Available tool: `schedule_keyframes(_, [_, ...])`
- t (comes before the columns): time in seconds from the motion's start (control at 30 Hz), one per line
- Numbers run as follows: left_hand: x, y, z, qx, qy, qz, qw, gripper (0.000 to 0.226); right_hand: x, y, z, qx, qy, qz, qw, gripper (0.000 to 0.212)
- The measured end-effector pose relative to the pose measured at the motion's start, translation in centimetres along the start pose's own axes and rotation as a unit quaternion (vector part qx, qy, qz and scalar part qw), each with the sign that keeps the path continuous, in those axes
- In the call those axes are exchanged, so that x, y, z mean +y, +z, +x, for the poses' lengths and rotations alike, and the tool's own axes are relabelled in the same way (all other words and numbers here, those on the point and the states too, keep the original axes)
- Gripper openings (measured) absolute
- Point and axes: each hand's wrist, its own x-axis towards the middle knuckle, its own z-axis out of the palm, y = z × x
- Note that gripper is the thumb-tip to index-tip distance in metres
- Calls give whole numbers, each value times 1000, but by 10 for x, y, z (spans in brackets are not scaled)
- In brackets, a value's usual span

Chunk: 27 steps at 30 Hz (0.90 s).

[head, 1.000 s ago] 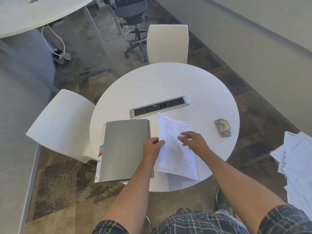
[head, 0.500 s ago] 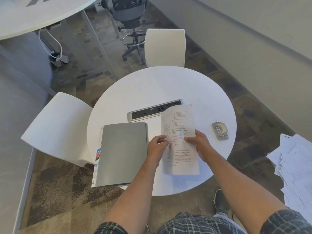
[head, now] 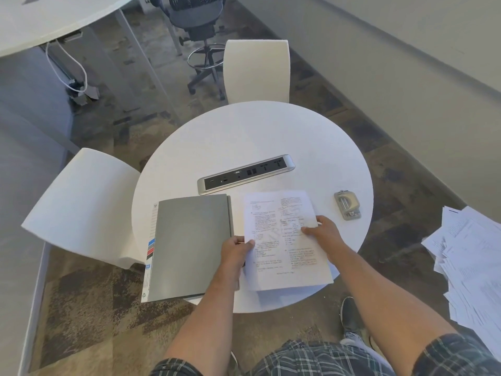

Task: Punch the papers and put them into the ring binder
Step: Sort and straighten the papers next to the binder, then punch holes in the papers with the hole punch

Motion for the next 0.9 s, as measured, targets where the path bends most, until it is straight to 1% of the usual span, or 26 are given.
schedule_keyframes(0.07, [-3,-2,2,10,12,39,999,16,6,-1,6,22,18,-32,999,35])
schedule_keyframes(0.13, [-7,-3,2,13,13,64,998,15,10,-3,10,30,29,-72,997,33])
schedule_keyframes(0.2, [-11,-3,0,6,10,75,997,11,12,-6,13,21,24,-140,990,32])
schedule_keyframes(0.27, [-14,-2,-1,0,7,77,997,11,14,-9,15,27,17,-221,975,29])
schedule_keyframes(0.37, [-17,-3,-1,3,5,79,997,10,14,-16,15,83,8,-289,954,15])
schedule_keyframes(0.43, [-18,-4,0,15,7,80,997,10,6,-22,12,139,-13,-311,940,13])
schedule_keyframes(0.53, [-19,-5,4,29,9,79,996,9,-9,-35,18,231,-62,-319,917,24])
schedule_keyframes(0.6, [-19,-5,7,39,12,80,996,7,-21,-45,24,290,-83,-314,900,39])
schedule_keyframes(0.67, [-19,-6,8,47,18,78,996,7,-29,-57,34,318,-82,-330,885,55])
schedule_keyframes(0.73, [-18,-6,9,52,22,79,995,7,-33,-69,44,295,-61,-347,888,68])
schedule_keyframes(0.8, [-18,-6,11,53,21,80,995,7,-37,-76,52,241,-34,-336,910,73])
schedule_keyframes(0.87, [-19,-8,13,54,18,83,995,7,-39,-79,59,198,-14,-328,924,68])
schedule_keyframes(0.9, [-19,-8,15,55,16,85,995,7,-40,-79,61,187,-10,-332,925,63])
